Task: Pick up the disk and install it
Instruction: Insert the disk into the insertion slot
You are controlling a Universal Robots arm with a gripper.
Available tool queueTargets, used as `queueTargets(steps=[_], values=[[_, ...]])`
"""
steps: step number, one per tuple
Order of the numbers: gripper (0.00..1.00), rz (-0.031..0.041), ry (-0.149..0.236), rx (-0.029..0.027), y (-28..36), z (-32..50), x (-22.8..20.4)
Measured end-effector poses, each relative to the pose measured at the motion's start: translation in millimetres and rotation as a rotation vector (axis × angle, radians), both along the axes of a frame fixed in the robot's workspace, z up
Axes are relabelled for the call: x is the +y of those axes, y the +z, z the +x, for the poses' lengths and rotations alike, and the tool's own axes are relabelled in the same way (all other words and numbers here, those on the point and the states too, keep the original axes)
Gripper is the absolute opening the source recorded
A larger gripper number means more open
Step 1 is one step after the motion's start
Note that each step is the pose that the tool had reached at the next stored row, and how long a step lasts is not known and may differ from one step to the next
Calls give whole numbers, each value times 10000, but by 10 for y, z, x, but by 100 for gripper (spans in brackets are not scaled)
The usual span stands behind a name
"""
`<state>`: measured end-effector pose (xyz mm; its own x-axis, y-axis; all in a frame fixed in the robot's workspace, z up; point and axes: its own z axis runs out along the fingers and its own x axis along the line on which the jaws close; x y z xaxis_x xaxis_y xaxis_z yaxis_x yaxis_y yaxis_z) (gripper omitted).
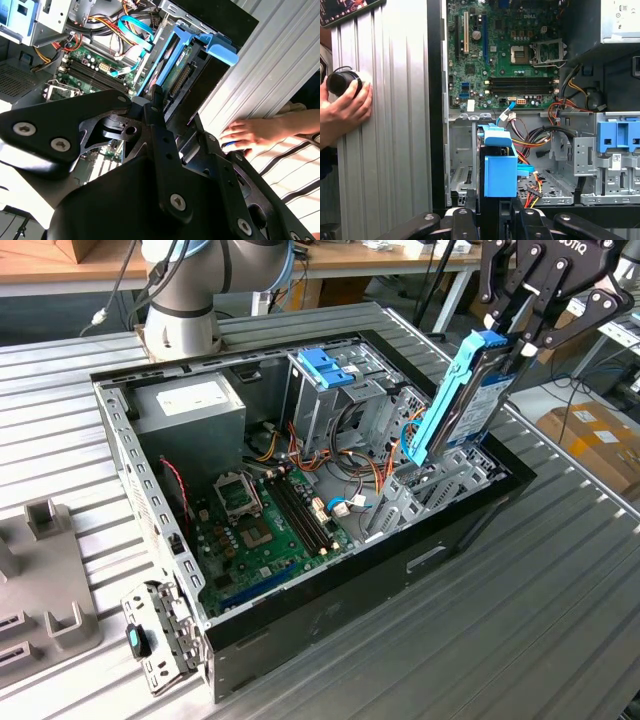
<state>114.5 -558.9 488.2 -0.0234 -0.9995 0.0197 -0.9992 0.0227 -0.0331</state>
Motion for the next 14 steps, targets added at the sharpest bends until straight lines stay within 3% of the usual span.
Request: queueTargets(steps=[14], values=[[35,2,0,0,-22,0,0]])
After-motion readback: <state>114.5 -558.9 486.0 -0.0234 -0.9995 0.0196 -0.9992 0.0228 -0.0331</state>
